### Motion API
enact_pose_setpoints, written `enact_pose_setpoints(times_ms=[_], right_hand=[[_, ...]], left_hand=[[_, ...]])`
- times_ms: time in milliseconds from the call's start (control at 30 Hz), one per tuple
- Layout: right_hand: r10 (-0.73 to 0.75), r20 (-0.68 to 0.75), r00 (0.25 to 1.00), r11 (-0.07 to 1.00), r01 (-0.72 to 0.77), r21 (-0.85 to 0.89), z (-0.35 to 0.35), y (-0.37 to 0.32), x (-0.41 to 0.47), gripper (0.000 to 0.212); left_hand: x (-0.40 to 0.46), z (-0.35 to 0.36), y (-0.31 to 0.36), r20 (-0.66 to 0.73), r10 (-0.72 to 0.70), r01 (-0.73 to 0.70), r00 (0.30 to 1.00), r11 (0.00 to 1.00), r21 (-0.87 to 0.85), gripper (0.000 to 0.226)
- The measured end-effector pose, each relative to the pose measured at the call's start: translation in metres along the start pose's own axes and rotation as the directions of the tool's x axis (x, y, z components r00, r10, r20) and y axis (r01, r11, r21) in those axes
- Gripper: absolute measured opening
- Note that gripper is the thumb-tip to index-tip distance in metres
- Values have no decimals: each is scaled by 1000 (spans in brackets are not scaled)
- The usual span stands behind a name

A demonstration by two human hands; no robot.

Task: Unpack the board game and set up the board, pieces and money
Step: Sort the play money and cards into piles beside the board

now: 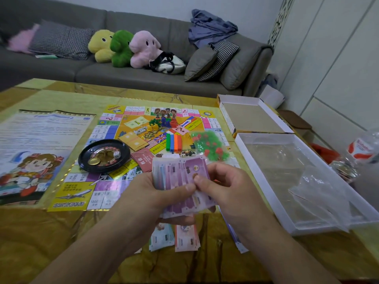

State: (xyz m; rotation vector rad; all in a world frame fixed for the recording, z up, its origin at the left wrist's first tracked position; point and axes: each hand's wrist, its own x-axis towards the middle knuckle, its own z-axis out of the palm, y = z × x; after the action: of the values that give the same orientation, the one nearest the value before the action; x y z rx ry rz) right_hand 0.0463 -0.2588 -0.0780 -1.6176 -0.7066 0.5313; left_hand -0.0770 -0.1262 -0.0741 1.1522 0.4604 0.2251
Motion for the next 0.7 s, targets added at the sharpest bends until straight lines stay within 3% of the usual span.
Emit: enact_pose_setpoints(times_ms=[200, 367, 533, 700], right_hand=[[51, -111, 993, 998, -56, -37, 0, 1, 2, 6], [48, -73, 996, 999, -48, -2, 1, -3, -1, 8], [22, -22, 1000, 1000, -22, 12, -1, -8, -5, 33], [31, -26, 999, 998, -29, 52, -1, -7, -6, 28]], left_hand=[[0, -1, 9, 33, -19, 24, 999, 984, -176, 29], [1, -3, 6, 40, 42, -39, 998, 997, -73, 30], [0, -5, 5, 15, 87, -87, 996, 995, -49, 28], [-1, -3, 4, -28, 119, -119, 993, 993, -13, 27]])
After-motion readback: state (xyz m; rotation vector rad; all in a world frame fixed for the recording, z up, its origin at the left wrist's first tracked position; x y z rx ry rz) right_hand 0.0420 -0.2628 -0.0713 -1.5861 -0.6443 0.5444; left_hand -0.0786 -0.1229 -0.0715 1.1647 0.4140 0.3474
